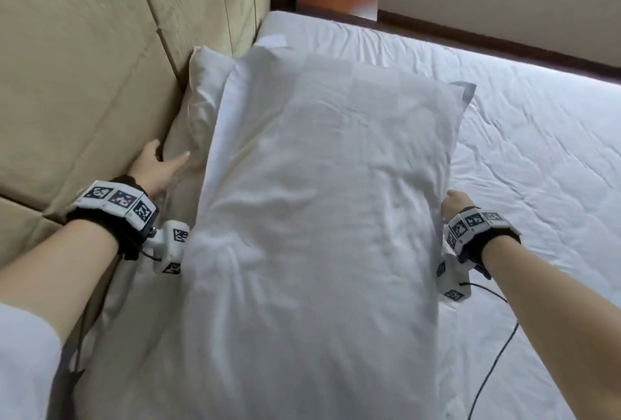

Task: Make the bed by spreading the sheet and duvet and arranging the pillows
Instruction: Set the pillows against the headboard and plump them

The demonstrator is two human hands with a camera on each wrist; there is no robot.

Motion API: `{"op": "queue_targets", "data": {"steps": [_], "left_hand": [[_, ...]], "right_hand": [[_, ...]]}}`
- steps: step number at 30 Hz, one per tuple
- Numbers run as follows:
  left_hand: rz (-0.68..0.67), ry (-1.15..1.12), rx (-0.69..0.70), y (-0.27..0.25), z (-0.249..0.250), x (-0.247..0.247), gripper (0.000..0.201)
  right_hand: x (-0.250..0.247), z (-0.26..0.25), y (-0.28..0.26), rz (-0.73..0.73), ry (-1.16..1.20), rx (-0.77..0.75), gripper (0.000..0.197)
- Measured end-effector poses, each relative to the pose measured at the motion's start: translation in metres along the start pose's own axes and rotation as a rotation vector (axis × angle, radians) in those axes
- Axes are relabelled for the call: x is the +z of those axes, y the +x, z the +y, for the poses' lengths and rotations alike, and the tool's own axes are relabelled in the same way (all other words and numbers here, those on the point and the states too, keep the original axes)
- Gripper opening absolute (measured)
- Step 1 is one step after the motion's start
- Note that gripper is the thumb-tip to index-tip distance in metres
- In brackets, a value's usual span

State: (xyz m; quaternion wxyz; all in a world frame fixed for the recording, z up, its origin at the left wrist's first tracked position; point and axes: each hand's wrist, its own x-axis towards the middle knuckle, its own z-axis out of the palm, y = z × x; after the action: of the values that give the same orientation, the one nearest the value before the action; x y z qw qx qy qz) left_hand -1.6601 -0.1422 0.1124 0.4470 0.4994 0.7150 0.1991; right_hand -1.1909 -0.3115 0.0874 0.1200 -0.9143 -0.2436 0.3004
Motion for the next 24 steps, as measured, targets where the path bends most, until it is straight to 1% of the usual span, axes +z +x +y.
{"op": "queue_targets", "data": {"steps": [1, 2, 4, 5, 6, 7, 10, 11, 12, 13, 15, 16, 20, 24], "left_hand": [[-0.005, -0.026, 0.037, -0.004, 0.004, -0.001, 0.071], [-0.017, -0.049, 0.065, -0.008, 0.008, -0.002, 0.065], [-0.049, -0.089, 0.116, -0.023, 0.021, 0.001, 0.057], [-0.077, -0.122, 0.148, -0.035, 0.028, 0.003, 0.058], [-0.114, -0.145, 0.174, -0.046, 0.033, 0.005, 0.063], [-0.166, -0.138, 0.212, -0.056, 0.037, 0.009, 0.066], [-0.324, 0.027, 0.29, -0.088, 0.033, 0.025, 0.063], [-0.341, 0.043, 0.31, -0.096, 0.03, 0.032, 0.066], [-0.342, 0.072, 0.307, -0.103, 0.026, 0.038, 0.073], [-0.319, 0.154, 0.313, -0.107, 0.02, 0.042, 0.083], [-0.258, 0.36, 0.269, -0.108, 0.001, 0.051, 0.102], [-0.246, 0.4, 0.237, -0.106, -0.008, 0.054, 0.105], [-0.254, 0.484, 0.222, -0.093, -0.032, 0.07, 0.113], [-0.275, 0.524, 0.192, -0.077, -0.046, 0.084, 0.11]], "right_hand": [[-0.002, 0.004, -0.012, -0.032, 0.071, -0.009, 0.028], [-0.001, 0.012, -0.02, -0.054, 0.071, -0.013, 0.03], [-0.001, 0.026, -0.039, -0.082, 0.119, -0.01, 0.038], [-0.002, 0.028, -0.051, -0.098, 0.178, -0.013, 0.041], [-0.004, 0.03, -0.063, -0.102, 0.232, -0.042, 0.048], [-0.002, 0.03, -0.074, -0.103, 0.249, -0.082, 0.06], [0.003, 0.016, -0.104, -0.079, 0.152, -0.358, 0.091], [0.009, 0.007, -0.111, -0.096, 0.093, -0.436, 0.101], [0.015, -0.002, -0.12, -0.125, 0.032, -0.471, 0.111], [0.021, -0.012, -0.128, -0.156, -0.026, -0.473, 0.118], [0.036, -0.023, -0.138, -0.211, -0.084, -0.444, 0.12], [0.042, -0.026, -0.141, -0.228, -0.114, -0.433, 0.118], [0.063, -0.022, -0.133, -0.23, -0.209, -0.382, 0.12], [0.079, -0.022, -0.12, -0.248, -0.234, -0.366, 0.12]]}}
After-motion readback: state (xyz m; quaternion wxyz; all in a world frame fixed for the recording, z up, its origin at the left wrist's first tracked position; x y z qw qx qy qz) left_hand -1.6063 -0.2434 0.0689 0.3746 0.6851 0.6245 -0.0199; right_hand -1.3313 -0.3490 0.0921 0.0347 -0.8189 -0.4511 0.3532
